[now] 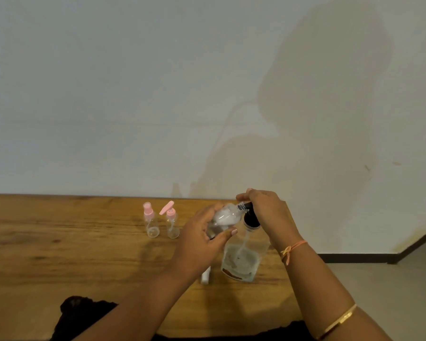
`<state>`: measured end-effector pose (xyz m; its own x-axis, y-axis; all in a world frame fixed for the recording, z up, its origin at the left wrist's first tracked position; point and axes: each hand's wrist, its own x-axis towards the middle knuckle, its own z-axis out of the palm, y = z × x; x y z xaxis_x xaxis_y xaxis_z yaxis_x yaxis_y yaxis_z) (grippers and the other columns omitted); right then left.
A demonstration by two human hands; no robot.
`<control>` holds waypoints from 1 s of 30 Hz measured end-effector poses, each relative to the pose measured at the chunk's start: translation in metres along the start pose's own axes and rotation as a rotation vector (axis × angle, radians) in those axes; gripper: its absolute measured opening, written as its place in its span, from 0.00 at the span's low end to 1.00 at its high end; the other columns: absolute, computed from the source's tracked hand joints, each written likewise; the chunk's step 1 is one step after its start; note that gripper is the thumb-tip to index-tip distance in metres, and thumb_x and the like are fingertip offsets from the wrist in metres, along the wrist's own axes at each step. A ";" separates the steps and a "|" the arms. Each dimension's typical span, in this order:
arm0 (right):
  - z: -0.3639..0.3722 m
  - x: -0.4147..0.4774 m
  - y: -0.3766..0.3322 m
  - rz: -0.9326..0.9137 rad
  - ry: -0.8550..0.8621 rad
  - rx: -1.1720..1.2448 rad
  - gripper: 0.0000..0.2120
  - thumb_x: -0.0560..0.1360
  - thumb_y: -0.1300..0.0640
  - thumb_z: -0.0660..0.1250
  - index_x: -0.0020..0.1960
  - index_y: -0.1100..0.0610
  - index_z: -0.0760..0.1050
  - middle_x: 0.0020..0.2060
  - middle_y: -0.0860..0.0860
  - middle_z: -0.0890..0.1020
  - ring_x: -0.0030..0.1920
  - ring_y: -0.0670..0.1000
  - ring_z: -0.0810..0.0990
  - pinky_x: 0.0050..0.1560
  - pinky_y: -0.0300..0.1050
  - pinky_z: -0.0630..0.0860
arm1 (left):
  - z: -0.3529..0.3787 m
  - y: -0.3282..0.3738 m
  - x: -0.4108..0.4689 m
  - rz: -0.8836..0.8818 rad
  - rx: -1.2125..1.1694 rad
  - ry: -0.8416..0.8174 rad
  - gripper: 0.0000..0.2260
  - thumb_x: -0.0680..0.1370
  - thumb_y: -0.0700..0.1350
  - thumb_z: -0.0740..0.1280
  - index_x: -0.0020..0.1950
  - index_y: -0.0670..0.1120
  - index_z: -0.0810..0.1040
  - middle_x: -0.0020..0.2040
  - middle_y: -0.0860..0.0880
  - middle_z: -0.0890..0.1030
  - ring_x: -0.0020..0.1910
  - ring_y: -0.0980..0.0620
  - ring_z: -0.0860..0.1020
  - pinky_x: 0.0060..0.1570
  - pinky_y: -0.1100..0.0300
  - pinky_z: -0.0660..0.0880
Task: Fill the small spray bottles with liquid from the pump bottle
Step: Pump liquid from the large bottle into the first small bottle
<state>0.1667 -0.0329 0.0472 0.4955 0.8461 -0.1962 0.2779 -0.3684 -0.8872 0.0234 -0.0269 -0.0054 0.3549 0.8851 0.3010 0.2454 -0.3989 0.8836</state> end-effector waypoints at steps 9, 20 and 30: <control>0.000 0.001 -0.006 -0.053 -0.015 0.052 0.14 0.78 0.51 0.58 0.39 0.49 0.80 0.37 0.41 0.78 0.53 0.54 0.76 0.65 0.59 0.67 | 0.001 0.004 0.000 0.020 -0.041 0.055 0.22 0.70 0.46 0.73 0.56 0.64 0.69 0.54 0.64 0.76 0.55 0.69 0.73 0.50 0.78 0.69; 0.001 -0.004 -0.006 -0.077 0.010 0.065 0.13 0.77 0.56 0.59 0.43 0.50 0.81 0.36 0.39 0.77 0.50 0.51 0.75 0.63 0.54 0.69 | -0.001 0.005 0.001 0.035 -0.014 0.042 0.22 0.70 0.46 0.73 0.55 0.66 0.69 0.53 0.65 0.75 0.55 0.71 0.72 0.50 0.79 0.68; 0.001 -0.002 -0.003 -0.048 -0.018 0.085 0.12 0.77 0.57 0.59 0.46 0.54 0.82 0.36 0.42 0.78 0.42 0.47 0.76 0.54 0.47 0.71 | 0.002 0.004 -0.001 0.018 -0.019 0.041 0.21 0.70 0.45 0.73 0.58 0.60 0.70 0.53 0.65 0.74 0.54 0.75 0.71 0.47 0.80 0.67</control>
<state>0.1643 -0.0331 0.0500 0.4681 0.8692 -0.1593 0.2295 -0.2937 -0.9279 0.0254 -0.0298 -0.0031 0.3221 0.8869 0.3312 0.2215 -0.4107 0.8845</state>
